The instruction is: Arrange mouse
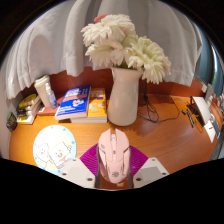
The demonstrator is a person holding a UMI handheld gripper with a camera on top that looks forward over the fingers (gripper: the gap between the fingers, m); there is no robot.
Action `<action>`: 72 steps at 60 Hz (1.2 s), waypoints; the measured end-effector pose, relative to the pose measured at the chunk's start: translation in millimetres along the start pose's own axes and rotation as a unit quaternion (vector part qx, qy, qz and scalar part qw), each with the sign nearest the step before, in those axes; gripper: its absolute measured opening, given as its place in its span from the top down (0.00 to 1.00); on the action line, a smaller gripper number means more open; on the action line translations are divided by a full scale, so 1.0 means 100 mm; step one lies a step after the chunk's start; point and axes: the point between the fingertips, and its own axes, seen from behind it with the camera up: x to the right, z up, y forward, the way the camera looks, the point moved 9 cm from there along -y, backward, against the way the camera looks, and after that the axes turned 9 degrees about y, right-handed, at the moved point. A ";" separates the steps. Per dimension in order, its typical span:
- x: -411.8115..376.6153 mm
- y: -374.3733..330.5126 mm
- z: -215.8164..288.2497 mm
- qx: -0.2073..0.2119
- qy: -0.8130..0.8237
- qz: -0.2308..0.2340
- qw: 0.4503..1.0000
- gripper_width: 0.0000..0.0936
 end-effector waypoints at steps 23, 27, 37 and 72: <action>-1.38 -1.24 1.31 0.159 0.011 0.051 0.986 0.59; -1.67 -1.09 1.21 0.146 -0.002 0.063 0.987 0.59; -2.17 -0.30 0.48 0.058 -0.020 0.070 0.996 0.59; -2.21 0.64 -0.63 -0.049 -0.002 0.044 0.998 0.39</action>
